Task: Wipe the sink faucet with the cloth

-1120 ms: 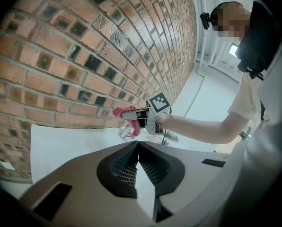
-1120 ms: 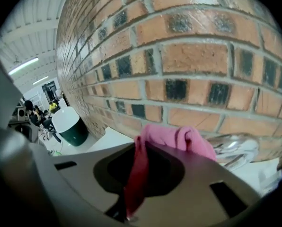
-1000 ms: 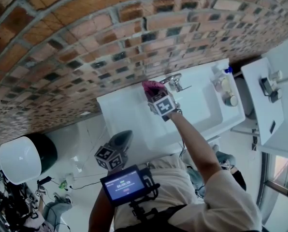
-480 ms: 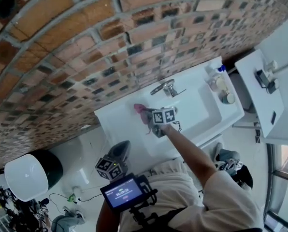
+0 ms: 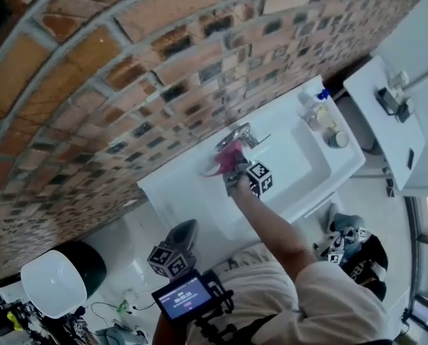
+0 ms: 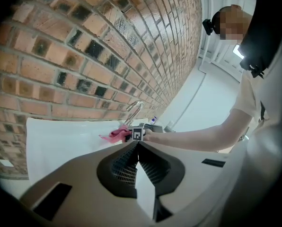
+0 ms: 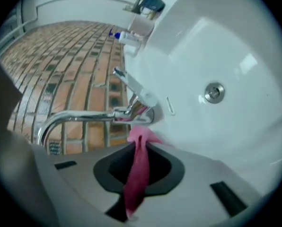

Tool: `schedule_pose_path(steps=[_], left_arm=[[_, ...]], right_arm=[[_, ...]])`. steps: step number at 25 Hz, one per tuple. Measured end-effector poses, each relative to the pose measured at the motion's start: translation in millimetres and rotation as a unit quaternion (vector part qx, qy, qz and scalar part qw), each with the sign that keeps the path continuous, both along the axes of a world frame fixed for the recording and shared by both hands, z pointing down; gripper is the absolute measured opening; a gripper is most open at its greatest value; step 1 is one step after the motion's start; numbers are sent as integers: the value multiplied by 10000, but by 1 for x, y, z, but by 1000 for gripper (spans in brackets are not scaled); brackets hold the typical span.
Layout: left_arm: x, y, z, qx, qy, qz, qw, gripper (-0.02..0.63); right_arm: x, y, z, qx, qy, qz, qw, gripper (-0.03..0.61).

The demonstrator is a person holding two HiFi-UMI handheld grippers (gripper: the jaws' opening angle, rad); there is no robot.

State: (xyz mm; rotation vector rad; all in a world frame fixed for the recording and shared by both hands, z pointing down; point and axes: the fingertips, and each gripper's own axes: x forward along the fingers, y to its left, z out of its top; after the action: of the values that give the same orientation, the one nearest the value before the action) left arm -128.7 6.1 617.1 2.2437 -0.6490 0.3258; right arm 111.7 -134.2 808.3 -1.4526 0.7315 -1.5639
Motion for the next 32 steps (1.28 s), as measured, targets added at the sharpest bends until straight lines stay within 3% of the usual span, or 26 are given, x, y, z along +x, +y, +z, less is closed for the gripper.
schedule_pose_path(steps=[4,8,19,32], left_arm=[[2,-2,2,-27,-52,55,10000,-12],[1,-1,5,-115,-145,85,9998,-12],[3,-3,10,-196,-242,91,9995,-12],[8,-1,7,-137,-168,104,9997,-12]], right_arm=[[28,0,30,55,-419,1371,9896,43],[40,-16,46,238,-508,1761,9828,43],[34,-36,26,610,-75,983,9933,43],[35,-42,-35,1279,-326,713,9887,41]])
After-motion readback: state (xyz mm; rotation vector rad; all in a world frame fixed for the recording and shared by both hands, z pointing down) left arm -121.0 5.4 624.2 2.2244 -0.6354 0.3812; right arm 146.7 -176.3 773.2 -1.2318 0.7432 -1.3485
